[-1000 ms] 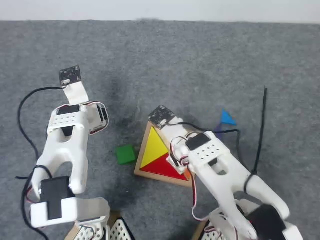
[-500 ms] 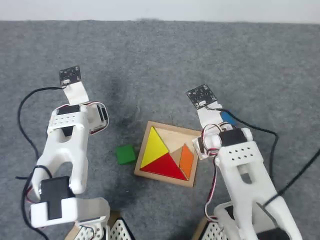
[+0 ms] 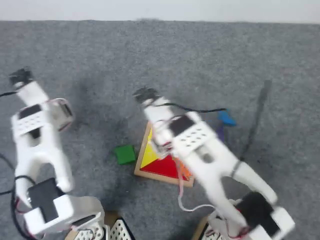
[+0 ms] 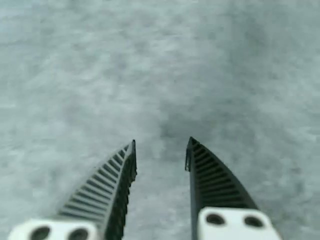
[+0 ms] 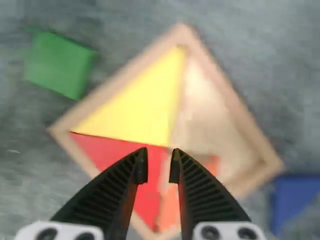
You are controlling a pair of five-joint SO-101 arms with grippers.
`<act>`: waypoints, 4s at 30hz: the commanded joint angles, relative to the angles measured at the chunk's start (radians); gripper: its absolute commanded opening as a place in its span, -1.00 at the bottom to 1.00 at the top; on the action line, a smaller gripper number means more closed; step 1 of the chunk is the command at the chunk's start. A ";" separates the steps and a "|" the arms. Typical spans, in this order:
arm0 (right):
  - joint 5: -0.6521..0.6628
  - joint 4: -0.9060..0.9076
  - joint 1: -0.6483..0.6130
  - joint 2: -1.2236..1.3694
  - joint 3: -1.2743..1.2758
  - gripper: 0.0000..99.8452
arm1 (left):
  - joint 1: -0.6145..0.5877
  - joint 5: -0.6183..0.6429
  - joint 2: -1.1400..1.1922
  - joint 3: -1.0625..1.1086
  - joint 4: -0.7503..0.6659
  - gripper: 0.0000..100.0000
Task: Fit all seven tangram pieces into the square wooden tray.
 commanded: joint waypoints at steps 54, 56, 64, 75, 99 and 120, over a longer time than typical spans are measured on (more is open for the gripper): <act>-0.391 0.041 -0.283 0.722 -0.666 -0.84 | -0.514 -0.210 0.470 -0.805 0.351 -0.70; -0.390 0.042 -0.282 0.722 -0.666 -0.85 | -0.514 -0.210 0.470 -0.805 0.351 -0.70; -0.281 0.159 -0.209 0.625 -0.729 -0.86 | -0.454 -0.209 0.470 -0.802 0.382 -0.70; -0.081 0.285 -0.001 0.170 -0.661 -0.94 | -0.172 -0.209 0.381 -0.816 0.612 -0.70; -0.137 -0.145 0.176 0.153 -0.020 -0.86 | 0.127 -0.144 0.100 -0.117 0.210 -0.70; -0.003 -0.157 0.162 0.232 -0.083 -0.59 | 0.127 -0.144 0.098 -0.117 0.210 -0.70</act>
